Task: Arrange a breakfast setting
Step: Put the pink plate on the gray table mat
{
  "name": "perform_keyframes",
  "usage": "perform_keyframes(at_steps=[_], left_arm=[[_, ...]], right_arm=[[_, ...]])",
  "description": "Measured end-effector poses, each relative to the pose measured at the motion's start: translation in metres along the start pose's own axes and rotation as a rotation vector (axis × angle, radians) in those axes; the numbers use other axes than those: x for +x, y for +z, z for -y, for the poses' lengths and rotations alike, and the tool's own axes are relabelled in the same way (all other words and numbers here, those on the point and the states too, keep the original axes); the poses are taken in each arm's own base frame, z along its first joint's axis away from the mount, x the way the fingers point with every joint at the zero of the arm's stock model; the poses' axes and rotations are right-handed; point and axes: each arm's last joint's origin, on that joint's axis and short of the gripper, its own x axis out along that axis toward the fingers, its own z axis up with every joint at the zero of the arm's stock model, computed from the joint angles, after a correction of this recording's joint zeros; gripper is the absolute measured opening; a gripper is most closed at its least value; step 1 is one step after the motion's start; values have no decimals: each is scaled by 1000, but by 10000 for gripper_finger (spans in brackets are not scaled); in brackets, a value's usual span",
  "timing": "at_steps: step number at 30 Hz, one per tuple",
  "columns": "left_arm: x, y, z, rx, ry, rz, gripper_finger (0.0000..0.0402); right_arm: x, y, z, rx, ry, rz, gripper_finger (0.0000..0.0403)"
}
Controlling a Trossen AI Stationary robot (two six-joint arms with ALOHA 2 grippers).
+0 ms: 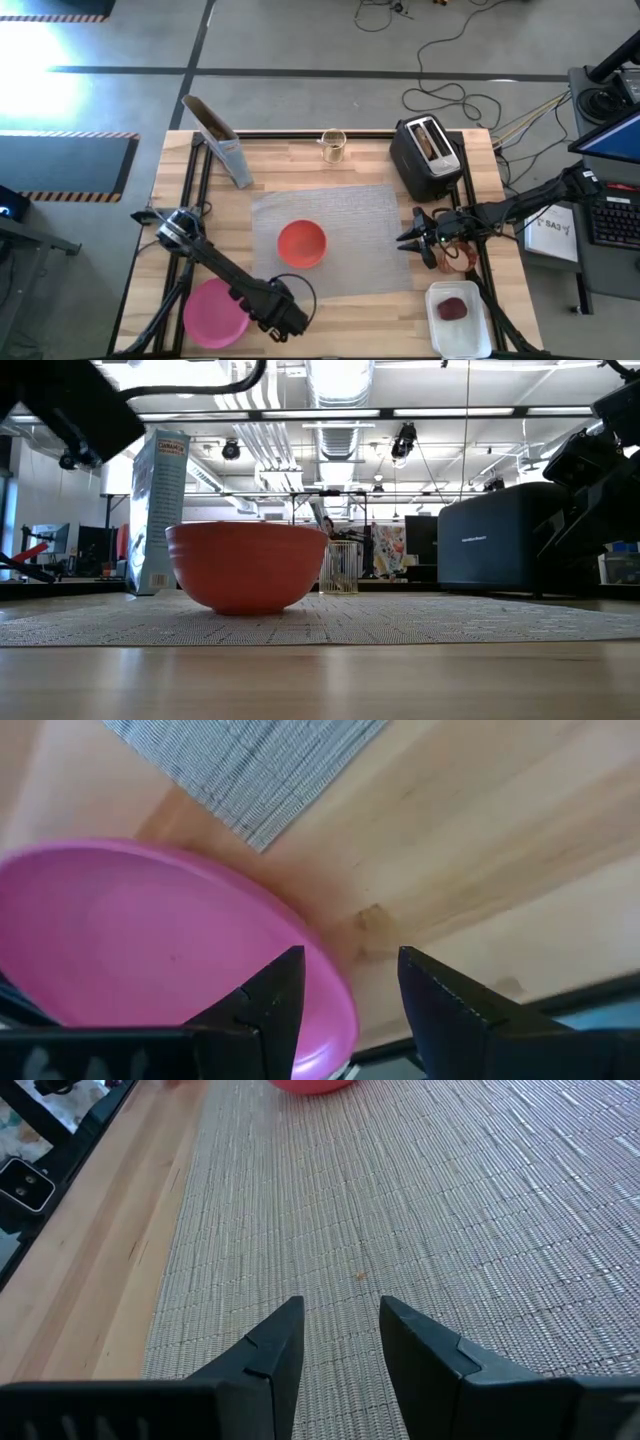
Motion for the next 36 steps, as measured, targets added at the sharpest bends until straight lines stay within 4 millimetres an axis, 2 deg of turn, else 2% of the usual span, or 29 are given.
perform_keyframes(at_steps=[14,23,29,36], left_arm=[[13,-9,-3,-83,36,5,146],[26,-6,-9,-87,64,7,145],[40,-2,-8,-74,11,-9,110],[38,-2,-7,-63,-4,-25,45]], right_arm=[[0,0,0,0,0,0,123],[0,0,0,0,0,0,123],[0,0,0,0,0,0,123],[0,0,0,0,0,0,123]])
